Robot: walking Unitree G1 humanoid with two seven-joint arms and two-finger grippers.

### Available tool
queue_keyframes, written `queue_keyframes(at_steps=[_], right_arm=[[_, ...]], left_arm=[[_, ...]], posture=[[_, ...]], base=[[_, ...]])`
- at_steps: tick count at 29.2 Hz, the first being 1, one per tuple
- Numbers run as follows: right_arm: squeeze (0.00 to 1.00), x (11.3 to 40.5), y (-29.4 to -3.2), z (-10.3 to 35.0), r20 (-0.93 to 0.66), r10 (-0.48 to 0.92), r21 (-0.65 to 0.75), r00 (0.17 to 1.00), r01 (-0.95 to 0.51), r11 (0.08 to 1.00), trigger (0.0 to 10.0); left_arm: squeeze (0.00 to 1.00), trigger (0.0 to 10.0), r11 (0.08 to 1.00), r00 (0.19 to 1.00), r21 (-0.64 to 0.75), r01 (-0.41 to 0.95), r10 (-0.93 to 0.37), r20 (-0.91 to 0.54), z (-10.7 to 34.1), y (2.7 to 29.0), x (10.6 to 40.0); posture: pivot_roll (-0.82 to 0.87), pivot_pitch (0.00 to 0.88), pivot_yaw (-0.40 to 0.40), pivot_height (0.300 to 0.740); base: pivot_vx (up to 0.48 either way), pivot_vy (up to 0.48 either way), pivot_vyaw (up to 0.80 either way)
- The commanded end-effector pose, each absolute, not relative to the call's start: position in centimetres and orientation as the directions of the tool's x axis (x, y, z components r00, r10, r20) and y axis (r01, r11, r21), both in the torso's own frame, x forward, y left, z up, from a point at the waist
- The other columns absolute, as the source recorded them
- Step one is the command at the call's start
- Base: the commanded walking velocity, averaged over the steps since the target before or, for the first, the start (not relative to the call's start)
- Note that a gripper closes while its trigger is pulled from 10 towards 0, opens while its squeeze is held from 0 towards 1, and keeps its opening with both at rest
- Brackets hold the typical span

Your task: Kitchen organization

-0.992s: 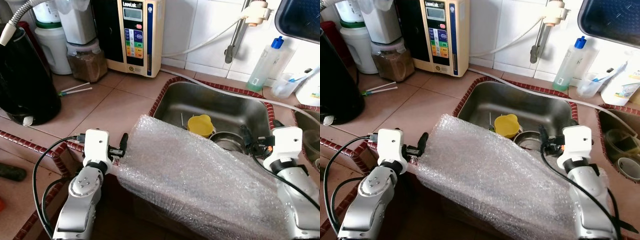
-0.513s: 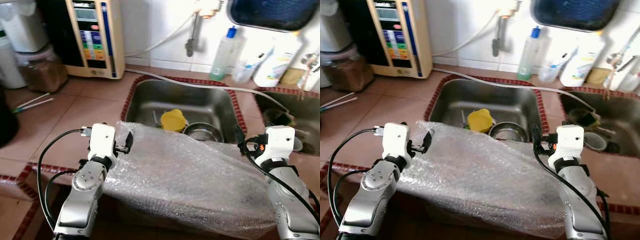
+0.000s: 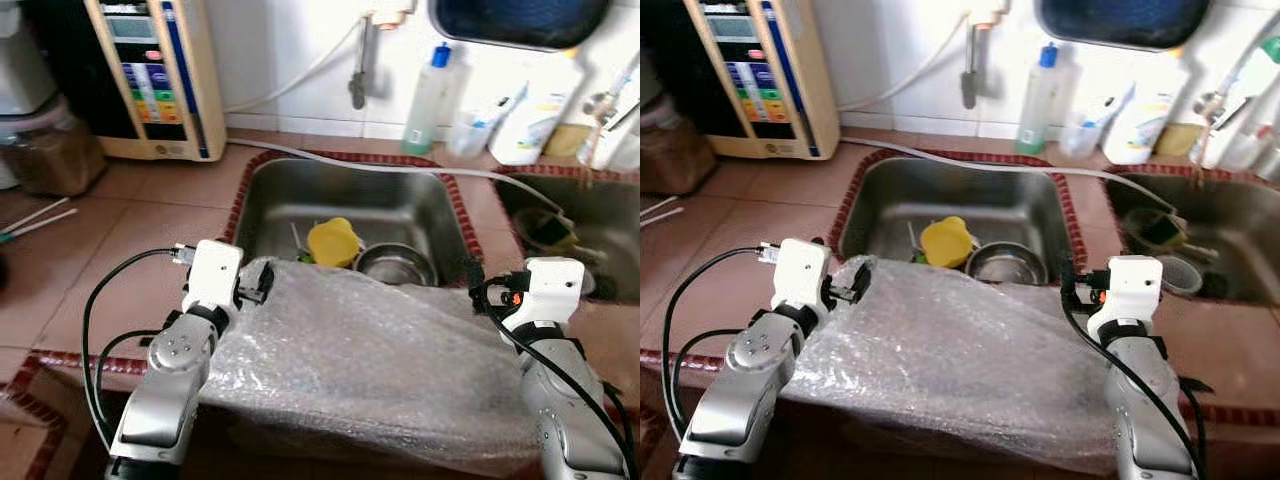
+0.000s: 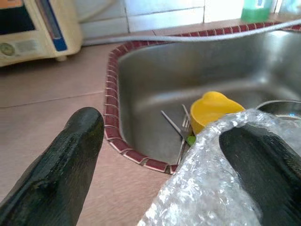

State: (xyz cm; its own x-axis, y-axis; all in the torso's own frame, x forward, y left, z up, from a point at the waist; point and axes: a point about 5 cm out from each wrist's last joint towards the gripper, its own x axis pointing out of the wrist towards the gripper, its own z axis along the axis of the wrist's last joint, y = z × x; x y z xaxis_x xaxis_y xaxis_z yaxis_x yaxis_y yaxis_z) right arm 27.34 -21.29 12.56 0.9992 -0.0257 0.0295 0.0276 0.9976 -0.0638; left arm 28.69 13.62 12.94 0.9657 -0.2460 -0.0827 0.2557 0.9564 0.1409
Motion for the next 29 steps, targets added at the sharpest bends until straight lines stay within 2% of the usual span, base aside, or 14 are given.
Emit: queue_keyframes(at_steps=[1,10,19,24,29], right_arm=[[0.00,27.5,-21.0,13.9,0.087,-0.025,-0.076,0.996,0.032,0.997,10.0],[0.00,29.1,-20.0,16.3,0.180,-0.003,-0.065,0.984,0.015,0.998,10.0],[0.00,30.2,-19.8,18.9,0.270,0.003,-0.121,0.963,0.031,0.992,10.0],[0.00,30.2,-19.7,18.8,0.256,0.026,-0.116,0.966,0.004,0.993,10.0],[0.00,30.2,-19.3,17.1,0.167,0.058,-0.116,0.984,-0.039,0.993,10.0]], left_arm=[[0.00,10.0,0.957,0.969,0.152,0.248,-0.248,-0.017,14.3,13.1,28.8],[0.00,10.0,0.978,0.989,0.162,0.133,-0.141,0.042,15.0,14.2,29.1],[0.00,10.0,0.986,0.988,0.160,0.041,-0.065,0.143,16.8,15.3,29.3],[0.00,10.0,0.987,0.987,0.153,0.056,-0.078,0.138,16.8,15.0,29.3],[0.00,10.0,0.982,0.984,0.062,0.178,-0.178,-0.009,14.6,13.6,28.9]], posture=[[0.05,0.000,0.008,0.740],[0.05,0.000,-0.002,0.740],[0.06,0.000,-0.014,0.740],[0.06,0.000,-0.016,0.740],[0.06,0.000,-0.021,0.740]], base=[[0.000,0.000,0.00],[0.000,0.000,0.00],[0.000,0.000,0.00],[0.000,0.000,0.00],[0.000,0.000,0.00]])
